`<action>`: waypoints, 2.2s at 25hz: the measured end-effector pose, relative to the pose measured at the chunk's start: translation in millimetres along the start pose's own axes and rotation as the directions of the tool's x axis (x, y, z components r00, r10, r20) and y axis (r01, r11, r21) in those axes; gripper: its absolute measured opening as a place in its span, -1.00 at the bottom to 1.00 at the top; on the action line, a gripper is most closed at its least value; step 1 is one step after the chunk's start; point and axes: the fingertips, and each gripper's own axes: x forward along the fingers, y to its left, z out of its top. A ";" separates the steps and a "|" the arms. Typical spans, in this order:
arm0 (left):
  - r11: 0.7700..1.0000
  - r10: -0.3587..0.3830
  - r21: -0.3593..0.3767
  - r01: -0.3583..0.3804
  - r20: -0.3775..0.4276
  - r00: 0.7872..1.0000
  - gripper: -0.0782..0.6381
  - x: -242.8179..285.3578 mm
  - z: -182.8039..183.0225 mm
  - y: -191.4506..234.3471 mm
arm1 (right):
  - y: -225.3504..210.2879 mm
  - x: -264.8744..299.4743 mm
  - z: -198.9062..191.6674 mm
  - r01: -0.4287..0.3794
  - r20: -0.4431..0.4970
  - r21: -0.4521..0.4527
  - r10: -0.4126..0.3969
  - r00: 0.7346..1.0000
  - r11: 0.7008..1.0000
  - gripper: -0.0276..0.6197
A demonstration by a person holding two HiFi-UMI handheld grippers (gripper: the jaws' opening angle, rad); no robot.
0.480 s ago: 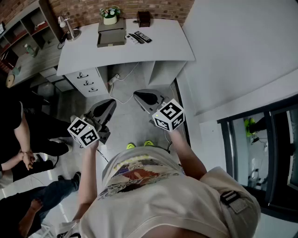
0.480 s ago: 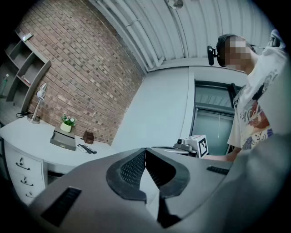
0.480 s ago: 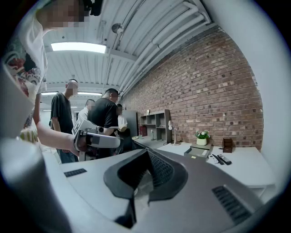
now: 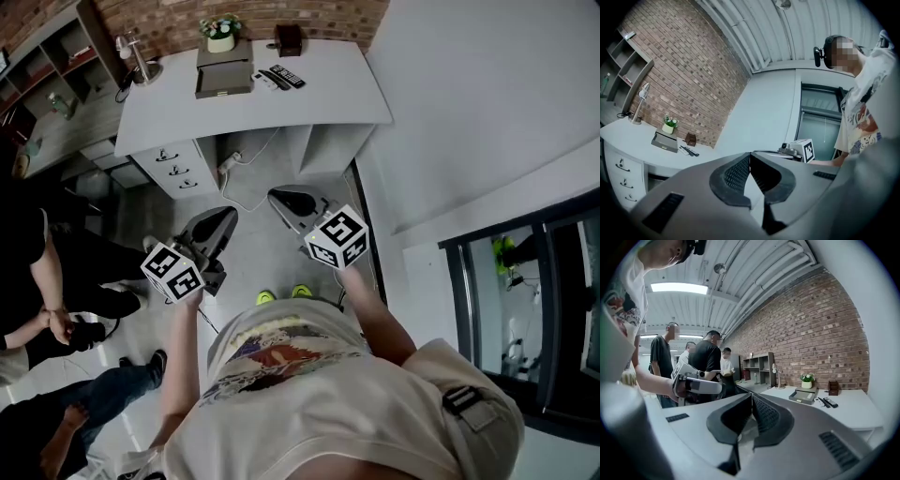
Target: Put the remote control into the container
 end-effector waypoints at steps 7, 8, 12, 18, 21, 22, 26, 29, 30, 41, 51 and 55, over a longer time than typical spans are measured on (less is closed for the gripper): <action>1.000 -0.010 -0.010 0.010 -0.010 1.000 -0.77 -1.0 -6.8 -1.1 | -2.7 0.2 -5.4 0.015 -0.011 0.030 -0.015 1.000 0.999 -0.88; 1.000 -0.011 -0.013 0.011 -0.012 1.000 -0.77 -1.6 -7.8 -0.7 | -1.8 1.1 -6.7 0.013 -0.016 0.030 -0.012 1.000 0.999 -0.88; 1.000 -0.023 -0.013 0.023 -0.009 1.000 -0.77 -5.5 -10.9 2.4 | 2.8 4.9 -12.1 0.003 -0.037 0.029 -0.002 0.999 1.000 -0.88; 0.999 -0.013 -0.042 0.012 -0.004 1.000 -0.77 -9.5 -13.7 5.7 | 12.7 4.6 -28.7 -0.021 -0.082 0.032 0.023 0.996 0.999 -0.88; 0.999 -0.010 -0.048 0.010 -0.004 1.000 -0.77 -11.5 -17.5 6.7 | 14.0 4.7 -36.0 -0.023 -0.097 0.045 0.027 0.995 0.999 -0.88; 0.999 -0.010 -0.050 0.010 -0.005 1.000 -0.77 -11.9 -18.8 7.5 | 13.6 5.1 -37.2 -0.022 -0.100 0.048 0.027 0.995 0.999 -0.88; 0.998 0.000 -0.057 -0.001 -0.013 1.000 -0.77 -11.7 -22.8 12.9 | 7.2 8.2 -41.9 -0.016 -0.104 0.053 0.022 0.994 0.998 -0.88; 0.998 0.008 -0.060 -0.009 -0.023 1.000 -0.76 -7.8 -24.6 18.0 | -3.1 9.5 -46.4 -0.011 -0.107 0.067 0.019 0.994 0.998 -0.88; 0.998 0.010 -0.063 -0.012 -0.026 1.000 -0.76 -6.1 -25.2 19.6 | -7.6 10.0 -47.7 -0.010 -0.109 0.074 0.018 0.994 0.997 -0.88; 0.994 0.078 -0.077 -0.083 -0.062 0.995 -0.77 31.4 -15.5 74.6 | -86.7 47.1 -49.5 -0.015 -0.098 0.113 0.026 0.995 0.993 -0.88; 0.988 0.099 -0.116 -0.103 -0.037 0.994 -0.77 109.5 12.3 135.8 | -173.4 84.1 -54.1 -0.055 -0.137 0.150 0.076 0.988 0.987 -0.88; 0.985 0.123 -0.119 -0.127 -0.044 0.991 -0.77 137.5 23.1 158.6 | -206.9 99.4 -48.1 -0.080 -0.153 0.154 0.104 0.983 0.985 -0.88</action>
